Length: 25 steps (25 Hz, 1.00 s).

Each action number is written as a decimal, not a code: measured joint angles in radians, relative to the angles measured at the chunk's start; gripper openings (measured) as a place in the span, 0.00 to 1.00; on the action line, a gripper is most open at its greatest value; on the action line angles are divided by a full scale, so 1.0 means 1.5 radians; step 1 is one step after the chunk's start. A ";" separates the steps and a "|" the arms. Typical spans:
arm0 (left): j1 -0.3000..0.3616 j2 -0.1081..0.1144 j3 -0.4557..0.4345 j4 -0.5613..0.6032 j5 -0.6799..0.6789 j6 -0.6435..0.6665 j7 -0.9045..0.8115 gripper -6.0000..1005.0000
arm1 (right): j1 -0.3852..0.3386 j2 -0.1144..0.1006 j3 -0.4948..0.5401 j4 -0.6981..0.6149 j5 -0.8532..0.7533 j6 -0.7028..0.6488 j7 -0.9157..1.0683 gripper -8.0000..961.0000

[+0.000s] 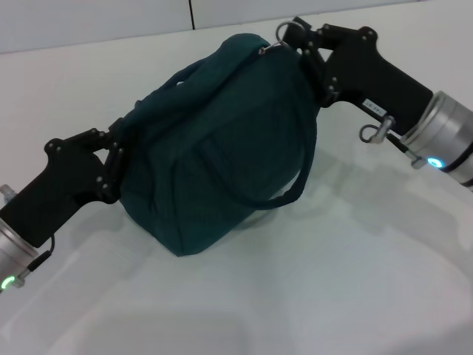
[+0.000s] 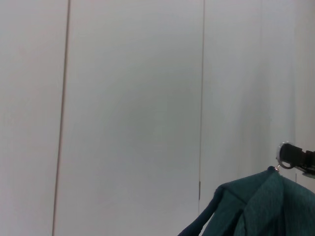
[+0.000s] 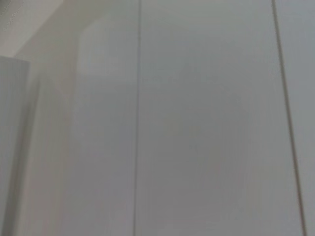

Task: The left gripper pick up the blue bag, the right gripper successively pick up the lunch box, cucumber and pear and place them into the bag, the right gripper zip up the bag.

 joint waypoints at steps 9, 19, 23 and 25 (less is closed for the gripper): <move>0.008 0.006 0.000 0.003 -0.019 -0.005 -0.011 0.06 | -0.013 -0.004 0.015 0.026 0.029 0.002 0.004 0.04; 0.012 0.010 -0.006 0.010 -0.027 -0.011 -0.026 0.07 | -0.014 -0.005 0.018 0.047 0.028 0.010 0.010 0.10; 0.008 0.009 -0.005 0.011 -0.025 -0.008 -0.029 0.07 | -0.013 -0.008 0.014 0.045 0.005 0.010 0.027 0.12; 0.002 0.004 -0.004 0.011 -0.025 -0.008 -0.029 0.07 | -0.011 -0.008 0.015 0.044 -0.001 0.010 0.031 0.14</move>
